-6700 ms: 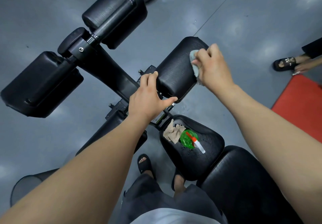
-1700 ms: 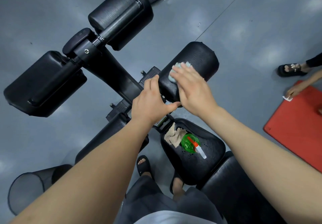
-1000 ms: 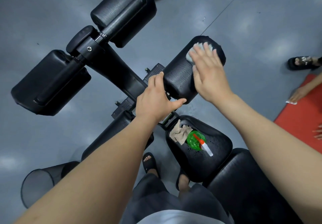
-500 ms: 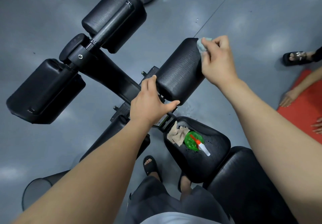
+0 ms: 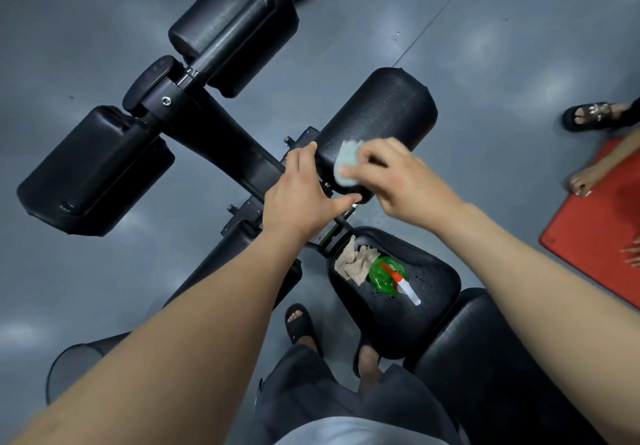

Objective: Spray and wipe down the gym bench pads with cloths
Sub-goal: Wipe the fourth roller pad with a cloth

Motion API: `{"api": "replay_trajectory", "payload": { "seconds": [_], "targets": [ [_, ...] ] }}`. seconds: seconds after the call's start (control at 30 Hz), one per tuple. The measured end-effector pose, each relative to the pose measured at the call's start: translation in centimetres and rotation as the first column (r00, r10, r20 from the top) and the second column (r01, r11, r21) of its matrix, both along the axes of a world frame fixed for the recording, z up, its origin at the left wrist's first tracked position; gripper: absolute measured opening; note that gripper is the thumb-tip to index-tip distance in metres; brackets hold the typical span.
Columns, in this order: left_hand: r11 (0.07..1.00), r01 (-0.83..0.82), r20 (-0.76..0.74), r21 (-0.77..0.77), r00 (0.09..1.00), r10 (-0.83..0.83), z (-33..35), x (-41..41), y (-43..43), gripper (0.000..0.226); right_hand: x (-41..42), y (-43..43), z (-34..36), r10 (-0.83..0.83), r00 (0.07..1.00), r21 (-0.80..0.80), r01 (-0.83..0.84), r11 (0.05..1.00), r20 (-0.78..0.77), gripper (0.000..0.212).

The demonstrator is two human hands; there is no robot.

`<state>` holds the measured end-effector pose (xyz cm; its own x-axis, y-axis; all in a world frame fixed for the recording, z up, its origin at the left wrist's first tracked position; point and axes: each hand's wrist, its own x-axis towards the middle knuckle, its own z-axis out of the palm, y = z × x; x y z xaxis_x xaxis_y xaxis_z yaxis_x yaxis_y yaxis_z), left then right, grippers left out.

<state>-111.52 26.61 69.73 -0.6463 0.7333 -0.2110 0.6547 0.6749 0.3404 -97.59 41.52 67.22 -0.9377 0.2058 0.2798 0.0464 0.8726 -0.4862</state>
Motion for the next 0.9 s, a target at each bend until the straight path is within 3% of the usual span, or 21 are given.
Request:
{"api": "replay_trajectory", "payload": {
  "seconds": [0.17, 0.33, 0.57, 0.9],
  "targets": [
    [1.000, 0.005, 0.001, 0.018, 1.000, -0.005, 0.0, 0.0, 0.0, 0.113, -0.8, 4.2, -0.7, -0.404, 0.910, -0.115, 0.393, 0.912, -0.091, 0.031],
    [1.000, 0.007, 0.000, 0.029, 1.000, -0.007, 0.1, 0.0, -0.1, 0.109, -2.3, 5.5, -0.4, -0.611, 0.790, -0.224, 0.588, 0.777, -0.046, 0.029],
    [0.995, -0.013, 0.056, 0.102, 0.998, 0.007, 0.2, 0.1, -0.4, 0.078, -1.2, 3.7, -1.0, -0.699, 0.713, -0.387, 0.632, 0.671, -0.047, 0.037],
    [0.998, -0.039, 0.042, 0.043, 0.998, 0.037, 0.2, -0.1, -0.1, 0.100, -3.6, 6.3, 0.9, -0.679, 0.734, -0.250, 0.661, 0.708, 0.017, 0.037]
  ]
}}
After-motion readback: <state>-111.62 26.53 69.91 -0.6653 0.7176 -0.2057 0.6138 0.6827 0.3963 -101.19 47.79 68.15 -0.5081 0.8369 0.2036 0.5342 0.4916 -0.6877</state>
